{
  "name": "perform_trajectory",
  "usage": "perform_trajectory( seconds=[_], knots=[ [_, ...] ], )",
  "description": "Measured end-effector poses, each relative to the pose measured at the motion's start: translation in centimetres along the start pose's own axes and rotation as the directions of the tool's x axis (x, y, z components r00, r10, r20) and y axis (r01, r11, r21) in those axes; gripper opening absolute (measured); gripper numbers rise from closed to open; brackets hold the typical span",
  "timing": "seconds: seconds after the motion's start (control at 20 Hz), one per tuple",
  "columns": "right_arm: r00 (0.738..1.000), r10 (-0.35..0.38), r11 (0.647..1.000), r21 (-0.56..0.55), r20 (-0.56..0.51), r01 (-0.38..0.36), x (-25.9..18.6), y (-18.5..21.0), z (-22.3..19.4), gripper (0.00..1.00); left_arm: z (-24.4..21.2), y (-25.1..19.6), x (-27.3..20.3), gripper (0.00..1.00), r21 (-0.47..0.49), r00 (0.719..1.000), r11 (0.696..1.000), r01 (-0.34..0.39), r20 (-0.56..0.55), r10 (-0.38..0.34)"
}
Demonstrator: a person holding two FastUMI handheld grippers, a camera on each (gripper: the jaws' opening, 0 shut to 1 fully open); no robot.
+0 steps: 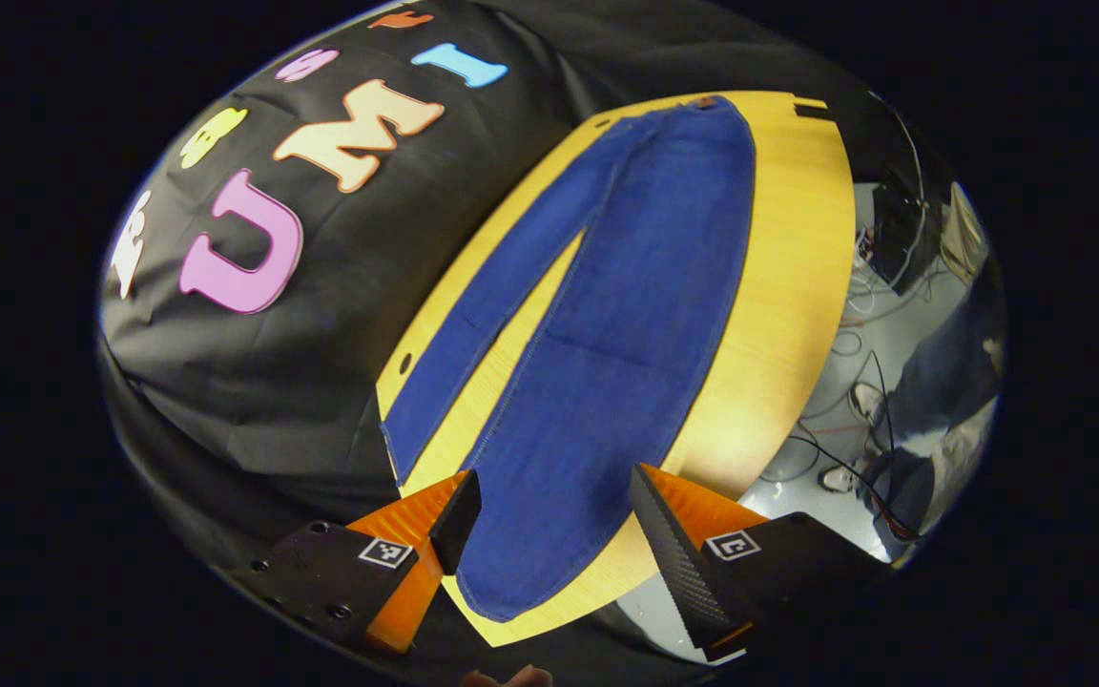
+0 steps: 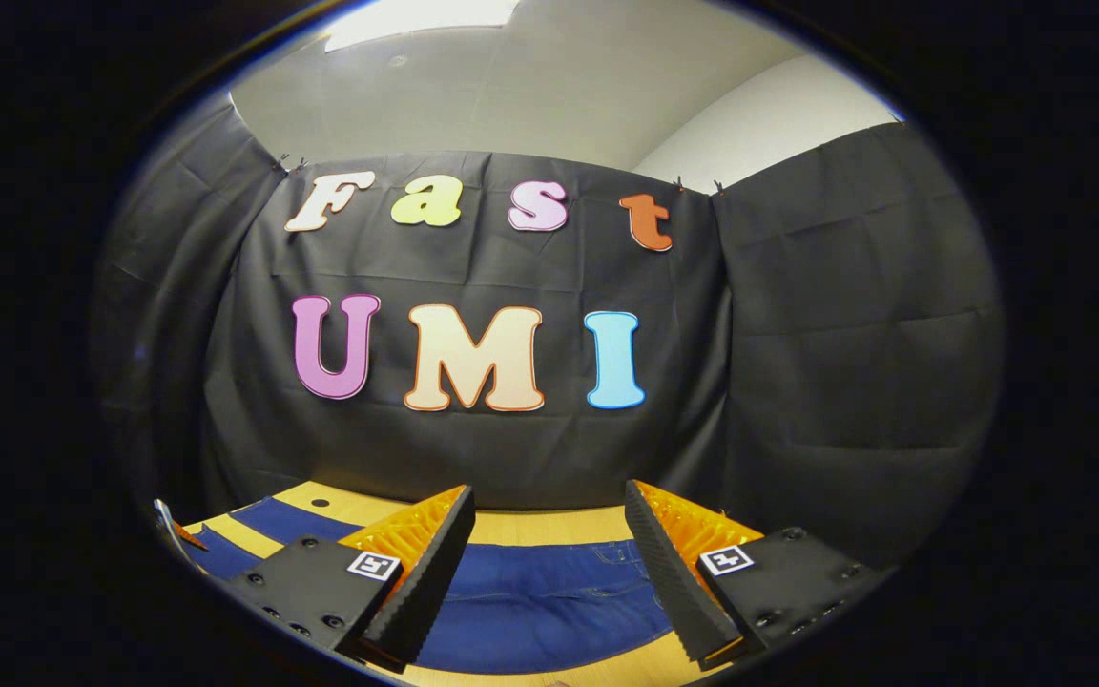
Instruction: Grasp the waist and the cuffs of the jeans and fold them to make the two legs overlap; first hold the waist and fold one-third of the jeans toward the cuffs, then hold the cuffs and fold the remaining one-third in the same direction to finish folding.
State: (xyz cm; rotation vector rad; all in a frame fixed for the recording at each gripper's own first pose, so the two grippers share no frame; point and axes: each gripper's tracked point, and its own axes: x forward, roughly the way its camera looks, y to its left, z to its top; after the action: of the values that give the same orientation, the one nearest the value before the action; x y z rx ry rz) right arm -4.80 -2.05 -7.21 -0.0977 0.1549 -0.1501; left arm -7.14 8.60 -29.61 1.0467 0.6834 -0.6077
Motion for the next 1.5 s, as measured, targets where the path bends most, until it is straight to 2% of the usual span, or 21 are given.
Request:
perform_trajectory(
  seconds=[0.05,0.1,0.2,0.25,0.35,0.45,0.55,0.7,0.75,0.8,0.9,0.95,1.1,1.25,1.3,1.35,1.5],
  knots=[
    [1.000,-0.004,1.000,-0.005,-0.008,0.004,0.1,0.0,-0.2,0.98,-0.7,-0.3,0.6,1.00,0.023,1.000,1.000,0.018,-0.024,-0.017],
    [1.000,-0.007,1.000,-0.010,-0.013,0.007,0.1,-0.1,-0.4,0.98,-1.3,-0.7,1.1,0.95,0.047,0.999,0.998,0.033,-0.038,-0.031],
    [1.000,-0.014,1.000,-0.017,-0.018,0.013,0.1,-0.1,-0.4,0.99,-2.8,-1.3,2.1,0.95,0.087,0.996,0.995,0.052,-0.080,-0.045],
    [1.000,-0.017,1.000,-0.023,-0.018,0.016,0.1,-0.2,-0.3,0.99,-3.6,-1.4,2.6,1.00,0.101,0.993,0.993,0.060,-0.106,-0.049],
    [1.000,-0.021,0.999,-0.038,-0.020,0.020,0.3,-0.2,-0.5,0.98,-3.6,-1.0,3.2,0.89,0.136,0.993,0.990,0.042,-0.114,-0.027],
    [0.999,-0.024,0.999,-0.043,-0.029,0.023,0.5,-0.3,-0.7,0.98,-4.5,-1.0,3.5,0.95,0.123,0.991,0.991,0.058,-0.129,-0.042],
    [0.999,-0.033,0.999,-0.042,-0.025,0.032,0.6,-0.6,-0.5,0.98,-4.1,-0.7,4.6,0.84,0.110,0.989,0.991,0.081,-0.136,-0.066],
    [0.999,-0.045,0.998,-0.038,-0.027,0.044,0.7,-1.1,-0.7,0.98,-3.5,0.1,6.0,0.82,0.141,0.988,0.986,0.091,-0.133,-0.072],
    [0.998,-0.049,0.998,-0.038,-0.032,0.048,0.6,-1.3,-0.9,0.97,-3.2,0.3,6.5,0.79,0.153,0.988,0.983,0.099,-0.132,-0.079],
    [0.998,-0.052,0.998,-0.037,-0.034,0.050,0.5,-1.5,-1.0,0.98,-3.2,0.6,6.9,0.81,0.162,0.987,0.981,0.110,-0.135,-0.089],
    [0.998,-0.058,0.998,-0.034,-0.036,0.057,0.4,-1.9,-1.4,0.98,-3.3,-0.3,6.9,0.80,0.143,0.979,0.975,0.168,-0.140,-0.148],
    [0.997,-0.061,0.998,-0.034,-0.040,0.060,0.4,-2.0,-1.5,0.98,-3.3,-1.1,6.9,0.63,0.130,0.972,0.970,0.206,-0.140,-0.188],
    [0.996,-0.066,0.997,-0.039,-0.055,0.064,0.2,-2.8,-2.4,0.98,-3.4,-2.1,6.7,0.31,0.080,0.966,0.970,0.230,-0.142,-0.217],
    [0.995,-0.063,0.995,-0.086,-0.078,0.056,0.4,-4.0,-3.6,0.98,-3.5,-1.8,7.0,0.02,0.047,0.978,0.987,0.151,-0.154,-0.143],
    [0.995,-0.058,0.992,-0.113,-0.085,0.049,0.6,-4.5,-4.1,0.98,-3.4,-1.8,6.8,0.06,0.024,0.979,0.992,0.124,-0.166,-0.119],
    [0.994,-0.055,0.988,-0.147,-0.097,0.040,0.8,-5.1,-4.6,0.99,-3.3,-1.9,6.9,0.02,-0.007,0.979,0.995,0.104,-0.177,-0.104],
    [0.990,-0.042,0.968,-0.252,-0.136,0.006,1.7,-7.6,-6.6,0.99,-3.3,-2.0,7.3,0.00,-0.032,0.971,0.991,0.127,-0.198,-0.131]
  ],
)
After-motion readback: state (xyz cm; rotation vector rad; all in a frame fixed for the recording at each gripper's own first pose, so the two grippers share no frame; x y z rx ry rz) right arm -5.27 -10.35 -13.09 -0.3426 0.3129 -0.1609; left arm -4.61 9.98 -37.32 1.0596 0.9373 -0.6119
